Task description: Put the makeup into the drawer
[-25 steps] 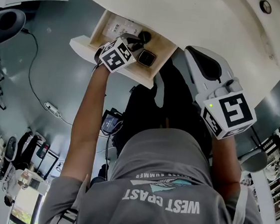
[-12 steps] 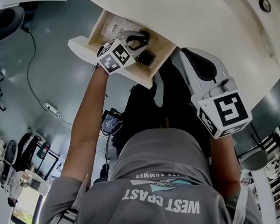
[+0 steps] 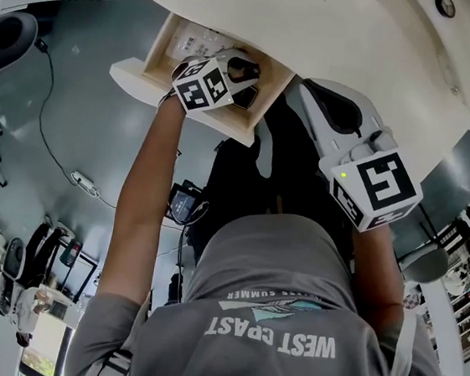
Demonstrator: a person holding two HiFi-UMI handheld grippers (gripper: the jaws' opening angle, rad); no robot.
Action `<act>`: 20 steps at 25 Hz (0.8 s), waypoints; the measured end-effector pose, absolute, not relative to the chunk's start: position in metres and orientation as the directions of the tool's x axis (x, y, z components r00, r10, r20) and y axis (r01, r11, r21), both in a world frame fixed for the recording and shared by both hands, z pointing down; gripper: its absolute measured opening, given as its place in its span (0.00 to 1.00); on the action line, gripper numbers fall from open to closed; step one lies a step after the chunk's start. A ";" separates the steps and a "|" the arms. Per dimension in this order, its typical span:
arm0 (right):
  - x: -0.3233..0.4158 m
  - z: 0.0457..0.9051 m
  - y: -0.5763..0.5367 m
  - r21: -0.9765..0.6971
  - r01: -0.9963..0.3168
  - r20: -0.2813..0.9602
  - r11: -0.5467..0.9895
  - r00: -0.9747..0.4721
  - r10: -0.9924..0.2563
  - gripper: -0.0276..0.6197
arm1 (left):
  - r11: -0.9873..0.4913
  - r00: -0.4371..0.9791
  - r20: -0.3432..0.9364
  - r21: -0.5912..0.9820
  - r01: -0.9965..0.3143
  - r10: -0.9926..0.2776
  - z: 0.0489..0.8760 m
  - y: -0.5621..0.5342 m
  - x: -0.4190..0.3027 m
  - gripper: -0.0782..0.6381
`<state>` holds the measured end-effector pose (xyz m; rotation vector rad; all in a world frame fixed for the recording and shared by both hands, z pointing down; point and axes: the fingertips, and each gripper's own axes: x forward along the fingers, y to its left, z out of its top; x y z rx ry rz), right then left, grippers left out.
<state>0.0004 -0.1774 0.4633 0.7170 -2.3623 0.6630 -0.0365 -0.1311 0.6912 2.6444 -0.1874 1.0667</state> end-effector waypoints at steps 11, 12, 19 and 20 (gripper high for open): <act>-0.006 0.458 -0.178 -0.278 -0.610 0.633 0.742 -0.697 -0.335 0.05 | -0.950 0.671 0.741 0.222 -0.219 0.018 0.688 -0.122 -0.054 0.32; -0.008 0.456 -0.178 -0.277 -0.607 0.630 0.745 -0.700 -0.336 0.05 | -0.949 0.675 0.737 0.219 -0.226 0.009 0.685 -0.123 -0.054 0.33; -0.013 0.438 -0.178 -0.256 -0.593 0.607 0.764 -0.714 -0.350 0.05 | -0.950 0.686 0.726 0.174 -0.259 -0.054 0.649 -0.122 -0.062 0.33; -0.014 0.433 -0.178 -0.250 -0.589 0.600 0.769 -0.717 -0.354 0.05 | -0.950 0.686 0.725 0.162 -0.265 -0.068 0.642 -0.122 -0.064 0.33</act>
